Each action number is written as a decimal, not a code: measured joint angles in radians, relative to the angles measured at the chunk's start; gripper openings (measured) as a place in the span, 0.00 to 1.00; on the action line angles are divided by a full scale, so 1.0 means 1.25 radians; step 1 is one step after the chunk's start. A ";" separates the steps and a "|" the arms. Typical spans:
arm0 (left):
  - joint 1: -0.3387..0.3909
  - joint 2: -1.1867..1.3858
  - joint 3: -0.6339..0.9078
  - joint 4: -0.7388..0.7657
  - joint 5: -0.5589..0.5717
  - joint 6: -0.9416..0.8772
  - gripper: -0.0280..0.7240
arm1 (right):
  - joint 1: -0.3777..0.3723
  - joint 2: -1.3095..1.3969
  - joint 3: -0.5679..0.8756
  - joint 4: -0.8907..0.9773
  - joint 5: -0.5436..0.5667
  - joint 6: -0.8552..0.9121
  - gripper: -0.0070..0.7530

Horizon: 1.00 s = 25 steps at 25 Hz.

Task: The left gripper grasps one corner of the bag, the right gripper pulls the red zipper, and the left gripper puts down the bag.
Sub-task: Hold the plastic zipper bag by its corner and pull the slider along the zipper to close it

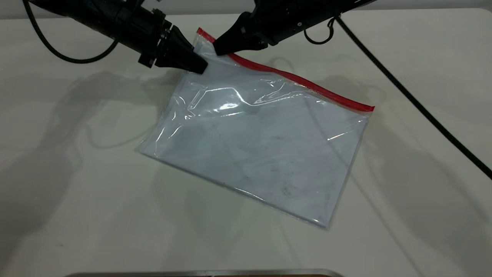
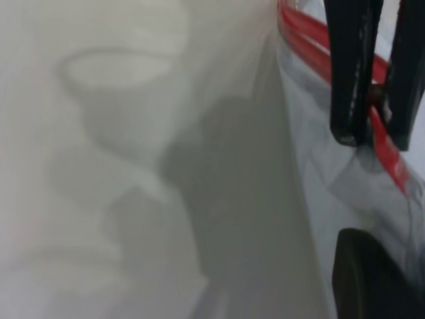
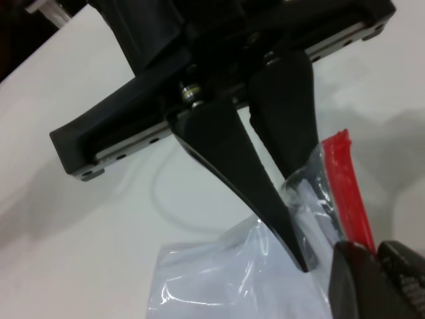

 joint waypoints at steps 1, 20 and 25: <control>0.005 0.001 0.000 -0.018 0.007 -0.001 0.11 | -0.005 -0.001 0.000 -0.001 0.005 0.000 0.05; 0.054 0.004 0.007 -0.273 0.036 0.051 0.11 | -0.059 -0.007 -0.010 -0.039 0.015 0.034 0.05; 0.057 0.011 0.007 -0.306 0.036 0.060 0.11 | -0.067 -0.007 -0.012 -0.112 0.007 0.062 0.05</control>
